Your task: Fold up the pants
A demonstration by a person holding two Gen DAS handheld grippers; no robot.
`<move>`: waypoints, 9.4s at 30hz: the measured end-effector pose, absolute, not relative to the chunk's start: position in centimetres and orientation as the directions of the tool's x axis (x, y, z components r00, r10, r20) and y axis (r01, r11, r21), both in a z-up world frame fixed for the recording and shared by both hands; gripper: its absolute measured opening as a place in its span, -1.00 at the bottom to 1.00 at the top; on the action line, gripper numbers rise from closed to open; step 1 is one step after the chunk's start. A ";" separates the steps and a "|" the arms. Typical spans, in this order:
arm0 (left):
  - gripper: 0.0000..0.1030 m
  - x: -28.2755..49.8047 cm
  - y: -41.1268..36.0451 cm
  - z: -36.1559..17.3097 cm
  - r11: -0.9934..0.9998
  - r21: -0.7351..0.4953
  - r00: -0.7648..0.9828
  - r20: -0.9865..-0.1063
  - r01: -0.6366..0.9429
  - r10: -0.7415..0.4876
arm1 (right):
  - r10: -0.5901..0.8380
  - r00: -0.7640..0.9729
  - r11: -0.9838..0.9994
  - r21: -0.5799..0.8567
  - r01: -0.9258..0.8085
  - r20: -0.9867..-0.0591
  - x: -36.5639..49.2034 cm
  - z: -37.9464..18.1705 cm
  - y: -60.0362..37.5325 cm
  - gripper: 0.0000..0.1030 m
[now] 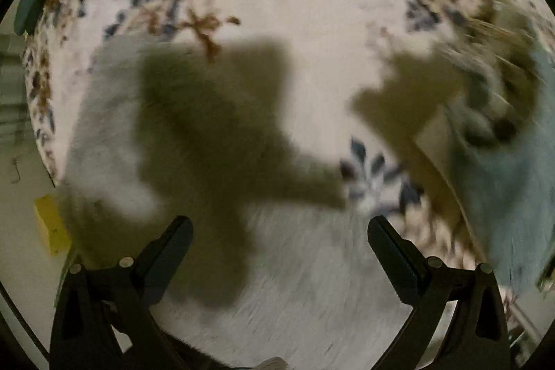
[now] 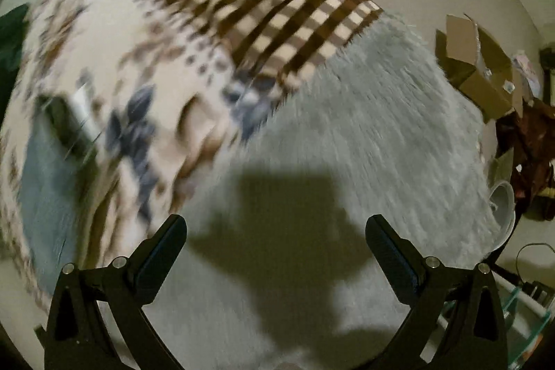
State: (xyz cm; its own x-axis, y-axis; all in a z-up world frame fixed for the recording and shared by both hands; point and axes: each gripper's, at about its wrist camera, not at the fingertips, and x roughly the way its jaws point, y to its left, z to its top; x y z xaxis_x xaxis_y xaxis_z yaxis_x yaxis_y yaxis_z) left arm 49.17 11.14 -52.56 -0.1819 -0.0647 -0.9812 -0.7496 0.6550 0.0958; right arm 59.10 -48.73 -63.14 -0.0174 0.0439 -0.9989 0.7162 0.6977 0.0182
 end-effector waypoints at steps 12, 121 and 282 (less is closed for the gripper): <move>-0.53 47.4 9.6 -52.7 0.657 0.073 -0.061 -0.997 -0.750 0.042 | 0.035 -0.020 0.663 0.008 0.749 -0.999 62.9 -72.2 -48.9 -0.04; -0.70 4.9 29.2 -57.4 0.530 -0.182 0.156 -0.983 -0.828 -0.094 | 0.467 0.080 0.564 0.366 0.740 -0.881 35.5 -71.6 -19.0 -0.90; 1.00 27.9 -32.1 -60.1 0.980 -0.038 -0.015 -0.999 0.194 -0.036 | 0.426 0.738 0.283 0.852 0.440 -0.523 20.2 -76.1 -69.9 0.20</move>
